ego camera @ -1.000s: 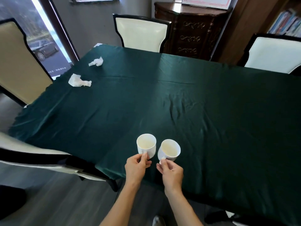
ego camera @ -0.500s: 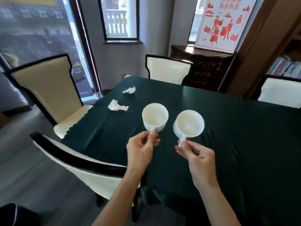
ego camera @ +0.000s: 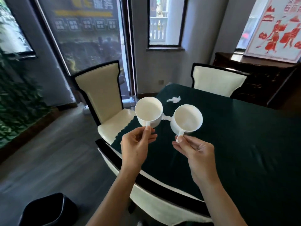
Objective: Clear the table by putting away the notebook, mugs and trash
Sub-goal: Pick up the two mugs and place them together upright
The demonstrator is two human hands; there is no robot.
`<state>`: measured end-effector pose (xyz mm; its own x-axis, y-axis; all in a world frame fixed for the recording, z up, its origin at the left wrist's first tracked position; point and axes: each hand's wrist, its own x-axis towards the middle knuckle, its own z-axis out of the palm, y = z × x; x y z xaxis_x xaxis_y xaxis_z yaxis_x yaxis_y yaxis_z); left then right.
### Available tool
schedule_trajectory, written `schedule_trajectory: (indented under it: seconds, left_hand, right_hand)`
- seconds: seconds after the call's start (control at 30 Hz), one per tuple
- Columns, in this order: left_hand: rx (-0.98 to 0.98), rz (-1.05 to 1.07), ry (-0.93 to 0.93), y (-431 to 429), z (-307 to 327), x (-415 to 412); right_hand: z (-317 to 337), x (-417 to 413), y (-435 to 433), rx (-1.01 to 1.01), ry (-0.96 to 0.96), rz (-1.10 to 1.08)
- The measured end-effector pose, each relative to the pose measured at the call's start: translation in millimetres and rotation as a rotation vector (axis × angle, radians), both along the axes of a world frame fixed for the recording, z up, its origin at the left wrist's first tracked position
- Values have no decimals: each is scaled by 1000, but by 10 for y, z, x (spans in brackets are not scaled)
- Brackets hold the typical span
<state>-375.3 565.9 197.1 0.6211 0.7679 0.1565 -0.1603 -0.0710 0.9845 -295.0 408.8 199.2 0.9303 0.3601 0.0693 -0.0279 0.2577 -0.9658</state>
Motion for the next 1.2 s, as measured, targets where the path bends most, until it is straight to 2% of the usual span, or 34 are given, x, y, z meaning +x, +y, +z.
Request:
schedule_trajectory:
  seconds: [0.23,0.4,0.67,0.9,1.07,1.2]
  left_hand:
    - [-18,-8,58,1046,-14,361]
    - [-205,-112,204,1841,-72,673]
    - [-322,-207,477,2739,-772,981]
    - [-371,-320,664,2920,-1550,1046]
    - [-353,-377,745,2948,-1863,1005]
    - [-376,-427,724,2947,-1996,883]
  right_hand:
    - [-118,362,1013,23,78,59]
    - [-275,594,1580,-38,152,88]
    - [-837,874,2246,-197,415,84]
    - [-1524,777,2615,-460,561,2]
    - [-1768,609,2714,-489,679,-126]
    - [-1886,484,2730,-469,761,-167]
